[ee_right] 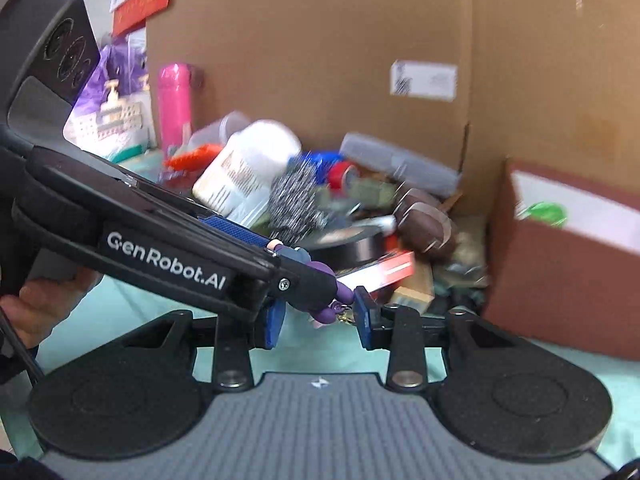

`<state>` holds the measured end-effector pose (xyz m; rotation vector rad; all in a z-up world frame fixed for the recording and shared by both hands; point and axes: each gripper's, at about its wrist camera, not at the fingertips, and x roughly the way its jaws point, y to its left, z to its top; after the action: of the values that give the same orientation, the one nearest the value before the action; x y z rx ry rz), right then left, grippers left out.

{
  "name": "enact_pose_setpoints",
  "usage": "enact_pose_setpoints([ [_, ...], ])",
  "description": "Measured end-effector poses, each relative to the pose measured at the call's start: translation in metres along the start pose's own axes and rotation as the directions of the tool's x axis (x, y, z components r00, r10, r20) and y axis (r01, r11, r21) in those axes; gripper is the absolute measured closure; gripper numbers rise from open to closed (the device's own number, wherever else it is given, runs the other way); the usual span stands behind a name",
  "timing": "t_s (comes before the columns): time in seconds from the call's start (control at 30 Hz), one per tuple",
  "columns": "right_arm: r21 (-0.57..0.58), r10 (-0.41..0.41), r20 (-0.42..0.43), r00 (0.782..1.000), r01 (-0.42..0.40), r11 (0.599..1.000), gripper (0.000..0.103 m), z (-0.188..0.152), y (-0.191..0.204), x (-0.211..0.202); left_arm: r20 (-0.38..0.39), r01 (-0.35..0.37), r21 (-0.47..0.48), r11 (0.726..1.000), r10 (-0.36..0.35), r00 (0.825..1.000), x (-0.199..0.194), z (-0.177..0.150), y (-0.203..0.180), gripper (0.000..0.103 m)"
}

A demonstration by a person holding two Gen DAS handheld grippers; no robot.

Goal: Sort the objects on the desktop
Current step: 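Carry the purple figure into the shoebox and open the right gripper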

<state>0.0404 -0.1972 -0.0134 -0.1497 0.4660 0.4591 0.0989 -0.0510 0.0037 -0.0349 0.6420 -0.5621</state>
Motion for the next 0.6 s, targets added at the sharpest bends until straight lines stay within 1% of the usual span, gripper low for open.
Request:
enact_pose_setpoints([
  [0.13, -0.02, -0.058, 0.074, 0.996, 0.06, 0.998, 0.068, 0.015, -0.01, -0.022, 0.058, 0.041, 0.026, 0.999, -0.042, 0.997, -0.008, 0.021, -0.017, 0.045],
  [0.27, -0.042, -0.111, 0.146, 0.983, 0.118, 0.992, 0.068, 0.032, -0.024, -0.042, 0.111, 0.082, 0.052, 0.995, -0.087, 0.99, -0.011, 0.048, -0.034, 0.045],
  [0.47, -0.05, -0.2, 0.212, 0.957, 0.215, 0.975, 0.068, 0.055, -0.055, -0.063, 0.178, 0.111, 0.115, 0.987, -0.13, 0.975, -0.004, 0.087, -0.066, 0.045],
  [0.6, -0.048, -0.261, 0.254, 0.931, 0.281, 0.958, 0.067, 0.073, -0.081, -0.069, 0.222, 0.136, 0.121, 0.983, -0.161, 0.962, 0.01, 0.116, -0.084, 0.044],
])
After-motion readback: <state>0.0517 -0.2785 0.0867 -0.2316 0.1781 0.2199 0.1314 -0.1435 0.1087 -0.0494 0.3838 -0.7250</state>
